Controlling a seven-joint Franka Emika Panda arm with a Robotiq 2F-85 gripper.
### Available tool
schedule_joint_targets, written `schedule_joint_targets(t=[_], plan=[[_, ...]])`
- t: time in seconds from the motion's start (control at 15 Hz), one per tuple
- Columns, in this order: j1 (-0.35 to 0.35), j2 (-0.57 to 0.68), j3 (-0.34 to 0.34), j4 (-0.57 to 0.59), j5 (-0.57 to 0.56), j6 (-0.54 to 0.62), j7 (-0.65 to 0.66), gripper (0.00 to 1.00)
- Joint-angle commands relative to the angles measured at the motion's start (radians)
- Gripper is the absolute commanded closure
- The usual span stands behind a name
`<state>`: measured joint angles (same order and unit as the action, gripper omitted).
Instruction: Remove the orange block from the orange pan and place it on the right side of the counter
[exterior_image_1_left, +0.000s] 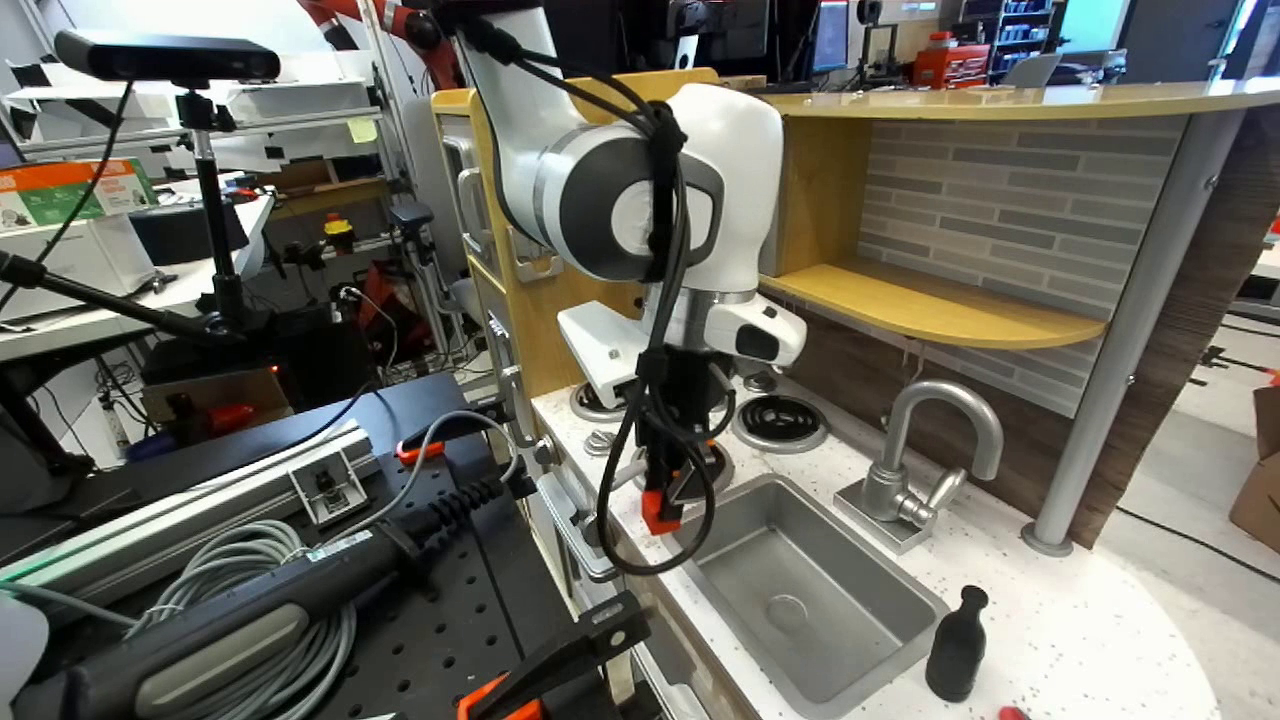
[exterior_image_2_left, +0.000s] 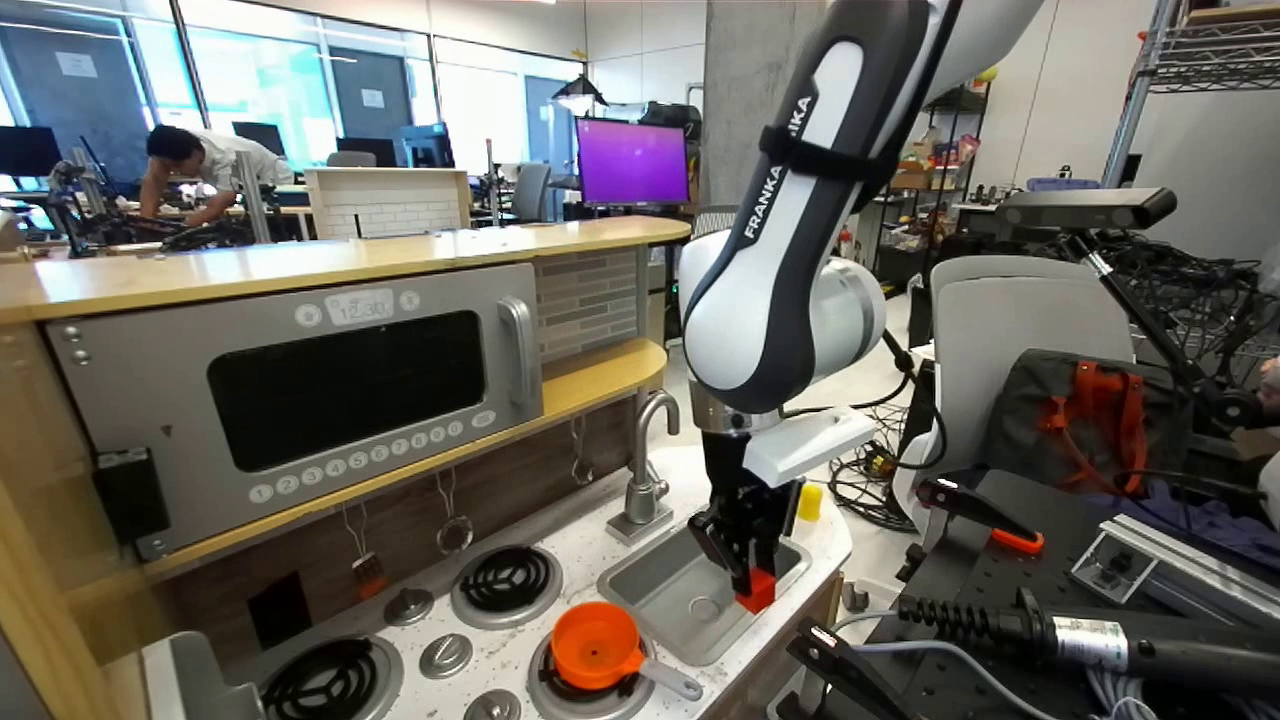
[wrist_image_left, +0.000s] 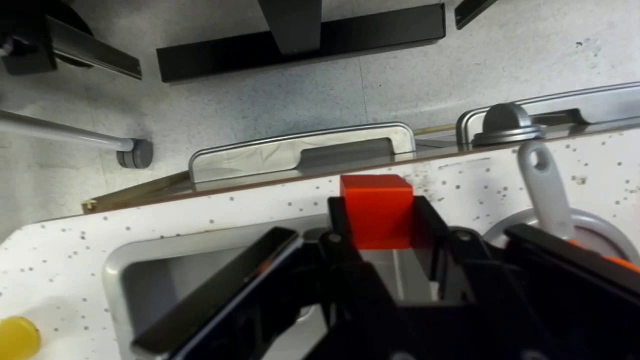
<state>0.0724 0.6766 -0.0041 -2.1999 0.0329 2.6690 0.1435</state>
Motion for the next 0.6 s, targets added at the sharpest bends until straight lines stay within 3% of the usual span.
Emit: schedule_joint_targets(t=[0.0, 0.53], plan=[[-0.061, -0.056, -0.023, -0.059, 0.039, 0.040, 0.004, 0.91], [-0.199, -0.054, -0.070, -0.046, 0.134, 0.087, 0.019, 0.91]])
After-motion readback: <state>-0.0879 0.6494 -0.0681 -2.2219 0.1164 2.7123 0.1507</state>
